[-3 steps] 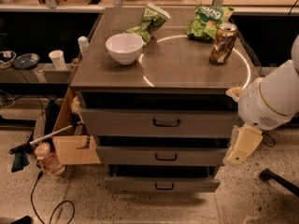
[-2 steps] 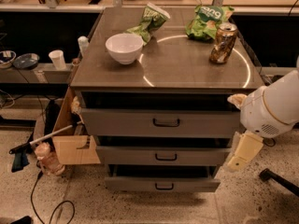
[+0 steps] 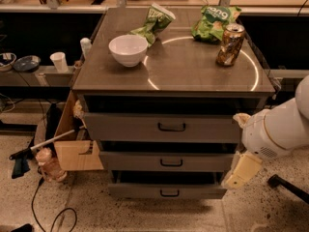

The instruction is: Open bottom drawer

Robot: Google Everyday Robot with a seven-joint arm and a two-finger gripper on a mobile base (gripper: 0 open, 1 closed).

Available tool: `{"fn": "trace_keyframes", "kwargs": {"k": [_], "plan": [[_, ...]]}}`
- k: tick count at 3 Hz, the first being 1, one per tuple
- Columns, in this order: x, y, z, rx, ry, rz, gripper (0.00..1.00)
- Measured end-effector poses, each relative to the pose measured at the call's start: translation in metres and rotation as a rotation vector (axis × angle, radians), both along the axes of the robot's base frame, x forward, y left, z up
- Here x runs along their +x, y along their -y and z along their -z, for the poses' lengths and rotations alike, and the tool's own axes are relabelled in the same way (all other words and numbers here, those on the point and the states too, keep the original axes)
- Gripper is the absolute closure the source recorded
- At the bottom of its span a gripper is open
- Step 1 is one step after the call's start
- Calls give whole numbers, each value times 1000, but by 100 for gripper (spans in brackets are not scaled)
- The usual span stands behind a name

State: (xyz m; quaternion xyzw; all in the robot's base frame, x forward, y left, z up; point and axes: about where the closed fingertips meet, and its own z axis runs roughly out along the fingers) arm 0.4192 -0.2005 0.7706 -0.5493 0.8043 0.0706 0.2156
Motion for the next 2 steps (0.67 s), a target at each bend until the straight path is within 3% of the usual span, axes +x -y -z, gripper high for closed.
{"fn": "trace_keyframes", "kwargs": {"k": [2], "plan": [[1,-6,41,-90,55,76,0]]}}
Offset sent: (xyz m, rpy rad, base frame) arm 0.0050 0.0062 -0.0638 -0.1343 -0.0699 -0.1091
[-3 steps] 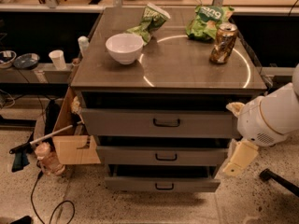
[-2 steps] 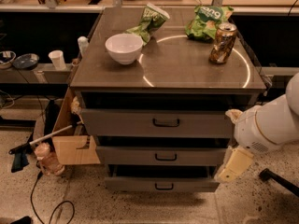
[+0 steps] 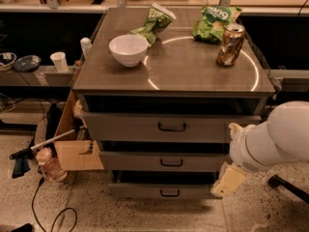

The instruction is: Open bottom drawer

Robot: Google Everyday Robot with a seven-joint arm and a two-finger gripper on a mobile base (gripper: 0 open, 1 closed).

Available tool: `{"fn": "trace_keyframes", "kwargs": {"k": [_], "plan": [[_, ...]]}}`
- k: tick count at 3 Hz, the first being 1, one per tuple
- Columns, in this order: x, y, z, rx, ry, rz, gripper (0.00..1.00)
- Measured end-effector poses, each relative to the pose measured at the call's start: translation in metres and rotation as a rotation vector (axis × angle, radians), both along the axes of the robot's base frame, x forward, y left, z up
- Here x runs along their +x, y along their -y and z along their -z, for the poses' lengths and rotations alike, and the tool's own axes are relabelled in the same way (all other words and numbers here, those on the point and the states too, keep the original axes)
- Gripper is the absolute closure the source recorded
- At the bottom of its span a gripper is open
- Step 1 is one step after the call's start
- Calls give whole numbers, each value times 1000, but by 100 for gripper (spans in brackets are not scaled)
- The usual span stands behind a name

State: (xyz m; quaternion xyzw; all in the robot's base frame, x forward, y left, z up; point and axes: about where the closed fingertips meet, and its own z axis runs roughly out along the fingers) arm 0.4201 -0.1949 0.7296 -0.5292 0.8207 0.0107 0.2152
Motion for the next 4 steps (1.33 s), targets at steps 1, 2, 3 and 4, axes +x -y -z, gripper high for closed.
{"fn": "trace_keyframes", "kwargs": {"k": [1,2,3,4], "plan": [[8,0,43,-49,-43,40,0],[8,0,43,-49,-43,40,0],[10,1,58,-29,-44,68,0],[12,0,87,-27,-54,94,0]]}}
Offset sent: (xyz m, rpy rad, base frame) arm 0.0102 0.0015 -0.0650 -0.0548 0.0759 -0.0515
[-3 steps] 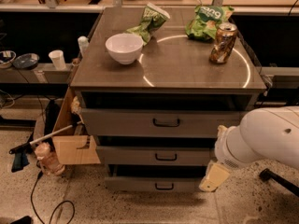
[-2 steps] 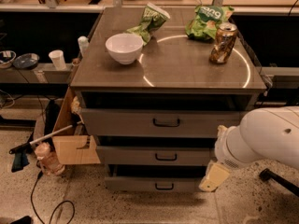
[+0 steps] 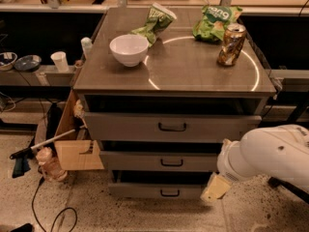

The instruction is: Open bottom drawer

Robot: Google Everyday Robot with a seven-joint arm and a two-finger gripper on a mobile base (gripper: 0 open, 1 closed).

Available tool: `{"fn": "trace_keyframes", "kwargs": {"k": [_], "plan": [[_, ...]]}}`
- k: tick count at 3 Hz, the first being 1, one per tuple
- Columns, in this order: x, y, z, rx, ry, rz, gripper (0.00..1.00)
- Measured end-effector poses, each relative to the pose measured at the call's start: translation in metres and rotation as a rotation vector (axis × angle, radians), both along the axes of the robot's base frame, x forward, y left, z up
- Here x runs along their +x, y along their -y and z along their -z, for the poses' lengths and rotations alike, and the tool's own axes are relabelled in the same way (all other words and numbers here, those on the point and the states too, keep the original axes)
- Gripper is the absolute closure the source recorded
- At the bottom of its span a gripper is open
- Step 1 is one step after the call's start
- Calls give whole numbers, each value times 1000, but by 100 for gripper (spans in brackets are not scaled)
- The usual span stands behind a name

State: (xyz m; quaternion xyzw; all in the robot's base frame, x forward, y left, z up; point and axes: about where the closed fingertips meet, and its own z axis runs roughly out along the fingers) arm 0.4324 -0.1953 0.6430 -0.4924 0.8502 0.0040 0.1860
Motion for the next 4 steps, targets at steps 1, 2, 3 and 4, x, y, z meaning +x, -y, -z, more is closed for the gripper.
{"fn": "trace_keyframes", "kwargs": {"k": [1,2,3,4], "plan": [[2,1,31,-17,-3,33,0],[3,3,59,-44,-11,59,0],[8,3,101,-82,-64,84,0],[8,3,101,-82,-64,84,0]]}}
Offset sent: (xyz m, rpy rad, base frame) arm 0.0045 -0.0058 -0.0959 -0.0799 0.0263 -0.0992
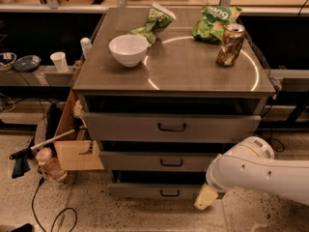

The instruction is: Open bottom drawer

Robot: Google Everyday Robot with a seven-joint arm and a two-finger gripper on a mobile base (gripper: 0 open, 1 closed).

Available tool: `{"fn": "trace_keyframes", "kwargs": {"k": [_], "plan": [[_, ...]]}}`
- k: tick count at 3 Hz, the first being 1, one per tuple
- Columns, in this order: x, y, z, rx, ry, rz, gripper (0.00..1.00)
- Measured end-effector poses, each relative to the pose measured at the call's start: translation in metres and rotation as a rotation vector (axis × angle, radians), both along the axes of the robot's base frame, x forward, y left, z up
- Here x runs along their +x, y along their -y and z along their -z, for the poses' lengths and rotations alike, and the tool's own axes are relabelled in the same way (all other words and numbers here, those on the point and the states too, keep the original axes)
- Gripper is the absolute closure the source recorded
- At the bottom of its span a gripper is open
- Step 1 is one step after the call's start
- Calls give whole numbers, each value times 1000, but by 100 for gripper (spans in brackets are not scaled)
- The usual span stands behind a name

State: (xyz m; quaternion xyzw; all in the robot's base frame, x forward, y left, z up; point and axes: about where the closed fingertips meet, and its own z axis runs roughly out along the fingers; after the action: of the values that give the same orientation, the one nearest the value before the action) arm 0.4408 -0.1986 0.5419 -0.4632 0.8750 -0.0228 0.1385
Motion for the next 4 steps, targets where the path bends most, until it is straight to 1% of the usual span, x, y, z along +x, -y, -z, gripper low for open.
{"fn": "trace_keyframes", "kwargs": {"k": [1,2,3,4], "plan": [[-1,1,3,4,8,13,0],[5,-1,18,12,8,27,0],[16,-5,49,34,12,56,0],[20,-12,80,56,-9,37,0]]}}
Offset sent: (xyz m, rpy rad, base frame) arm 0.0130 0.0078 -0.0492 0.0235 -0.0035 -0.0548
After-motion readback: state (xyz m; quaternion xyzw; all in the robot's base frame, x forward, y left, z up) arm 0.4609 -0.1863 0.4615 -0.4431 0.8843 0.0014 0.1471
